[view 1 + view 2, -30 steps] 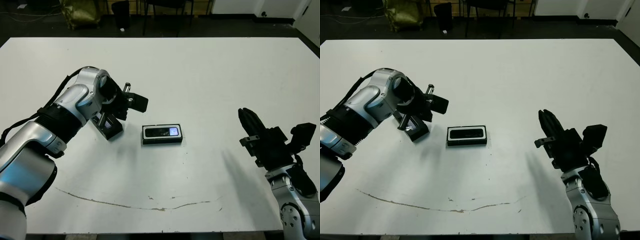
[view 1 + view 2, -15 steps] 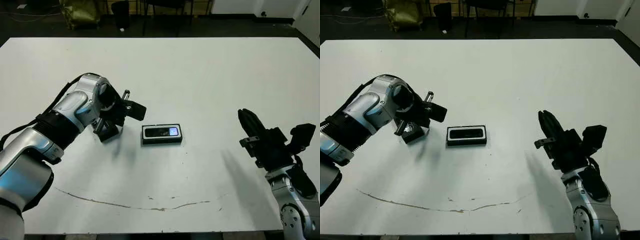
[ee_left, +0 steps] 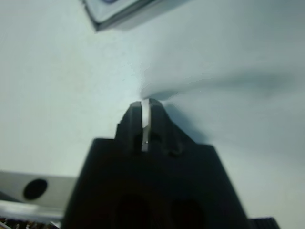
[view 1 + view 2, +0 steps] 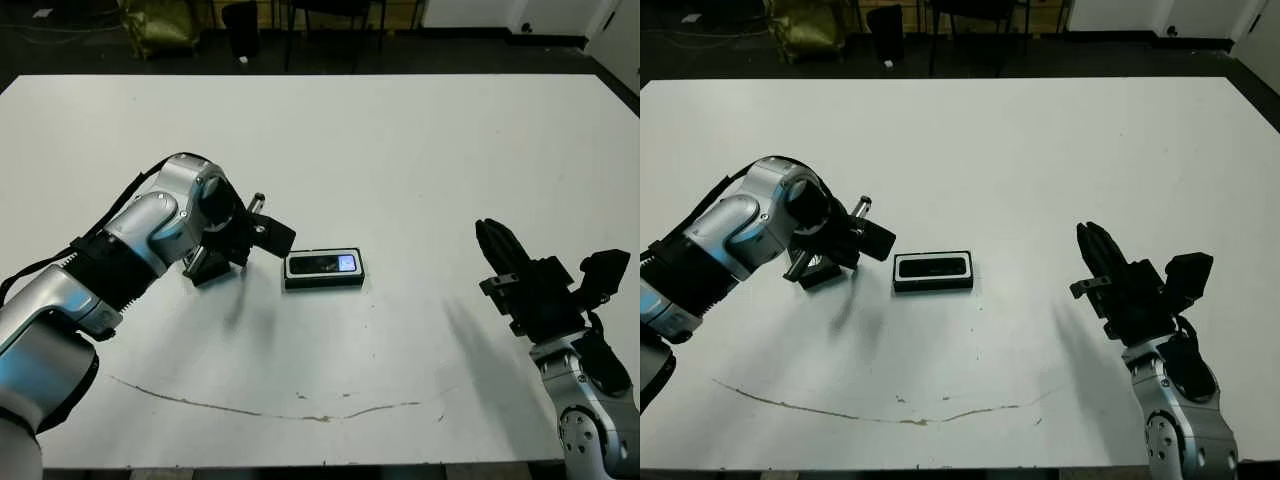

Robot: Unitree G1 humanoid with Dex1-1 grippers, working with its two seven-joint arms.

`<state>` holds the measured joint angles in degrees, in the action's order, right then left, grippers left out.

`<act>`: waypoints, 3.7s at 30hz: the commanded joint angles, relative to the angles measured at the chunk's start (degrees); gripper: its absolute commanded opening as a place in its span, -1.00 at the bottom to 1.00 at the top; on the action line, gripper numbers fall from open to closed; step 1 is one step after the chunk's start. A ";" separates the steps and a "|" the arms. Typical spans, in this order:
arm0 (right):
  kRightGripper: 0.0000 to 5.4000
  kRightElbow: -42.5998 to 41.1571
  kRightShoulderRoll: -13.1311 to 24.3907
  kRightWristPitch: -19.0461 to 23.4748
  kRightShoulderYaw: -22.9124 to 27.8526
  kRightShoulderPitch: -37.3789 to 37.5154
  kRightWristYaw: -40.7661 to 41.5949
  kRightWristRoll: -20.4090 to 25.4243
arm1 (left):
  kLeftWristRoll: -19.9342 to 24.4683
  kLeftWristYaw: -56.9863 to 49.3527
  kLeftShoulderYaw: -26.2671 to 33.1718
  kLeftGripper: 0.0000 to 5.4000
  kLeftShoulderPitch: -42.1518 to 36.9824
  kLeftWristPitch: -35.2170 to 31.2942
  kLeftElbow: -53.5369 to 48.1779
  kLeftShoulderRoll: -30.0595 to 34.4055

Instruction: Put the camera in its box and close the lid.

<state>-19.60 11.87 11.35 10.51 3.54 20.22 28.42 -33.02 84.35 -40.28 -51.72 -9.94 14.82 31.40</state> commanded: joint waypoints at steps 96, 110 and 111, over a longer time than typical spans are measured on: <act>-1.00 -4.18 1.30 7.15 -0.61 2.24 -4.69 -2.70 | 4.29 -5.70 -2.13 -1.00 -2.74 -6.07 11.42 -4.04; -1.00 -5.64 1.42 8.10 -0.89 2.47 -5.78 -3.36 | 3.22 -4.02 -1.35 -1.00 -0.92 -6.21 9.70 -1.07; -1.00 -5.75 1.47 8.23 -0.88 2.48 -5.76 -3.33 | 3.42 -3.89 -1.08 -1.00 -0.72 -5.90 9.42 -0.69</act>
<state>-25.49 13.04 18.53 9.81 5.21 14.78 25.53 -29.29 79.95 -41.26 -54.53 -16.24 24.18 29.39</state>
